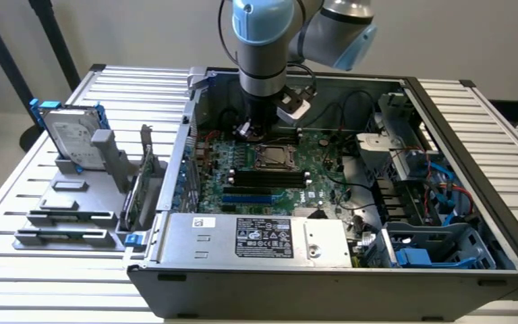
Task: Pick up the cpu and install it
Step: 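Install the first cpu locking lever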
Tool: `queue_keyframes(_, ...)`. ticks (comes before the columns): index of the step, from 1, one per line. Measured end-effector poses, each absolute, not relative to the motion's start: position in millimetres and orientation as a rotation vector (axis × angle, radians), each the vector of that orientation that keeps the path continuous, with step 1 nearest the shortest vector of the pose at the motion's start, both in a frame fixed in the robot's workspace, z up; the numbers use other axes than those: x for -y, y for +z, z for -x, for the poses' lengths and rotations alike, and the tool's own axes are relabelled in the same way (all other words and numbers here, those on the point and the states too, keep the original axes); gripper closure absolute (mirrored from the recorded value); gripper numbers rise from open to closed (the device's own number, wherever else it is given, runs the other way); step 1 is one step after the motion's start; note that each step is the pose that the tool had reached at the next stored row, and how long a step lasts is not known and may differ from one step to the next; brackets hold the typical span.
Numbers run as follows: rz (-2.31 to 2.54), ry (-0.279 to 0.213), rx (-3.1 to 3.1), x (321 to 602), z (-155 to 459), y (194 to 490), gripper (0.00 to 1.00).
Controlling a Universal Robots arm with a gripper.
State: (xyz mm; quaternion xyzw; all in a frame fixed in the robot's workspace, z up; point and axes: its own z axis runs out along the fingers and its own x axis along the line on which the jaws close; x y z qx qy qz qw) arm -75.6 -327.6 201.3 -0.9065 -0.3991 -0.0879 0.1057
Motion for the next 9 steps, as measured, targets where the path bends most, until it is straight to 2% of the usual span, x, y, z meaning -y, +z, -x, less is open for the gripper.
queue_keyframes(9, 2.671, -0.259, 1.175, 325.6, 75.0, 199.6, 0.89)
